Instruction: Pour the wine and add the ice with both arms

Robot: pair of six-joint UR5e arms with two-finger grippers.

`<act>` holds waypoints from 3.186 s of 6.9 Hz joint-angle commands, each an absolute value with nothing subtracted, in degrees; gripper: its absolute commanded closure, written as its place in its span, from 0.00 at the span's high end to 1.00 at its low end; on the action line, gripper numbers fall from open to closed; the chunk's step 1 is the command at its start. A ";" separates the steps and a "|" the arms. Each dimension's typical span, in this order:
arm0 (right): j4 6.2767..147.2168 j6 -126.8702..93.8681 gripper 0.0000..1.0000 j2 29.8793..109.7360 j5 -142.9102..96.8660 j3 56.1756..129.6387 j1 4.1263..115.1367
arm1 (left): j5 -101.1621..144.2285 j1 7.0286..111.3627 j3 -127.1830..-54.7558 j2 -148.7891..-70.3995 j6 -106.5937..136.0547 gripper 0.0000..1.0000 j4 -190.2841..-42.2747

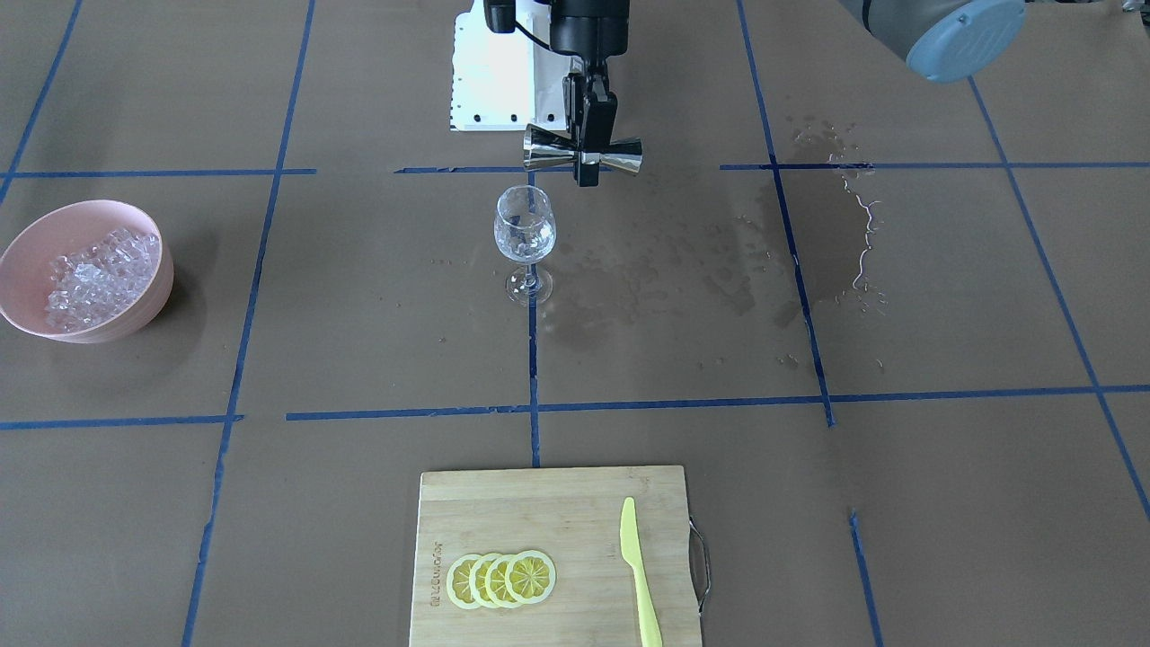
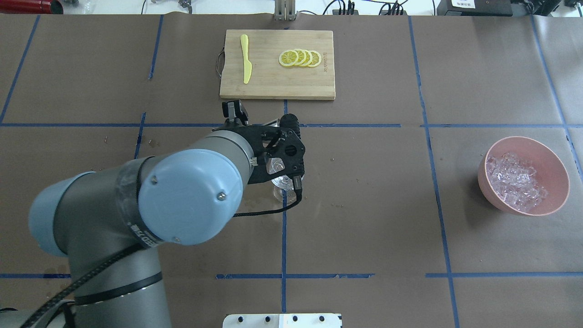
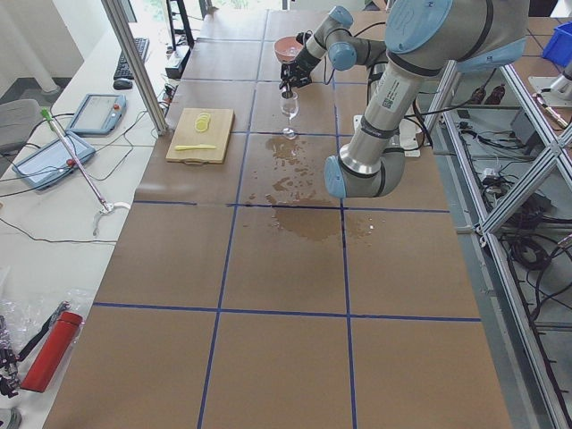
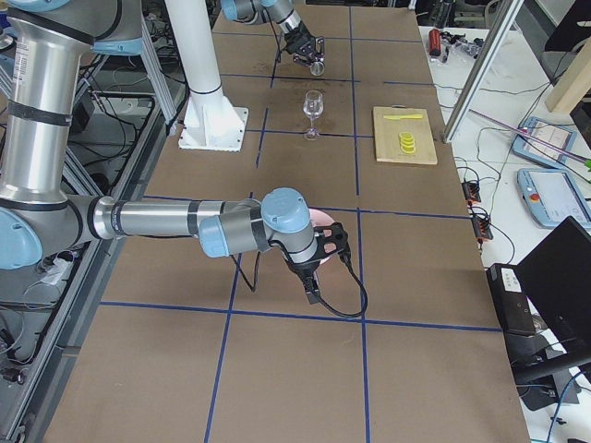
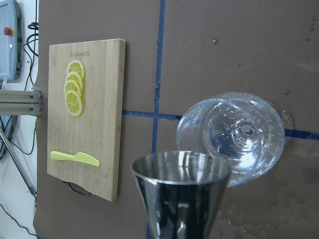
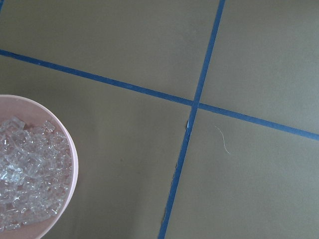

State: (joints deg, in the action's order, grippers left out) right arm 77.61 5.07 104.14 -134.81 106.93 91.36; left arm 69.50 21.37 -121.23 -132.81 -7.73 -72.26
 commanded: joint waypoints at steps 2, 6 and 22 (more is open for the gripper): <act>77.61 5.10 1.00 104.06 -134.82 106.96 91.32 | 78.81 29.42 -126.55 -117.49 -7.13 0.00 -91.51; 77.61 5.10 1.00 104.06 -134.91 107.23 91.41 | 82.89 32.70 -123.52 -87.65 17.86 0.00 -136.66; 77.52 5.01 1.00 103.80 -134.91 107.75 91.41 | 23.47 5.63 -86.84 -86.31 56.87 0.00 -175.43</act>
